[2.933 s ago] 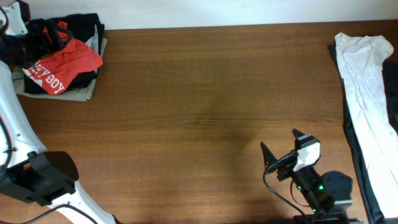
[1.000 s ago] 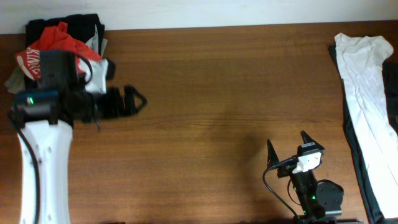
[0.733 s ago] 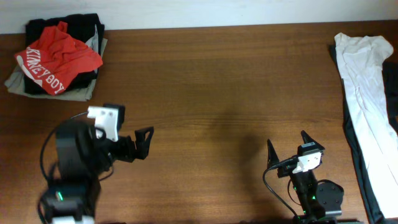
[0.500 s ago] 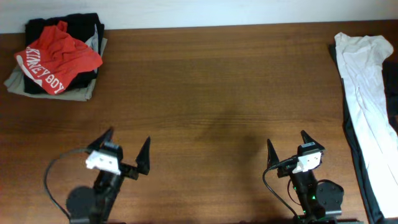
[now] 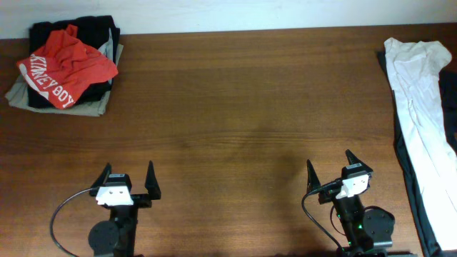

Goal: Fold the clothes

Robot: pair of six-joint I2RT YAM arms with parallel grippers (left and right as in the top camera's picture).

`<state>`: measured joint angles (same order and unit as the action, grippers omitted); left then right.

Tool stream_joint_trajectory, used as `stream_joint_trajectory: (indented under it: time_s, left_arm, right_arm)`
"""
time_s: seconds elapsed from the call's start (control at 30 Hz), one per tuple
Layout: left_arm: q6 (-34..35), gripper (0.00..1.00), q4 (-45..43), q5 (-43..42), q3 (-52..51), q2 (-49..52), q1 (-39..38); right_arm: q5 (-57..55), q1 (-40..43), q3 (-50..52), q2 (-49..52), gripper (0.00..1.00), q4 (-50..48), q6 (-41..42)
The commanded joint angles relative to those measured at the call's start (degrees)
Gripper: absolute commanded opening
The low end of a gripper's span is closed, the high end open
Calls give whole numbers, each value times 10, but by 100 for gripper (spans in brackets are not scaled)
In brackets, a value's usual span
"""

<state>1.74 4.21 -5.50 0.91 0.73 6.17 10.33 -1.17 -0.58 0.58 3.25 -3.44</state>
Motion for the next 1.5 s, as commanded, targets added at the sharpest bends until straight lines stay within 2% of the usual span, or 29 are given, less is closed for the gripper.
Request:
stream_joint_trajectory:
  time_s: [0.0, 1.47]
  left_arm:
    - [-1, 99, 4, 34, -4, -5, -10]
    - [-1, 99, 4, 34, -4, -4, -11]
  right_arm:
    - [-3, 1, 3, -4, 99, 4, -2]
    - [-3, 1, 3, -4, 99, 4, -2]
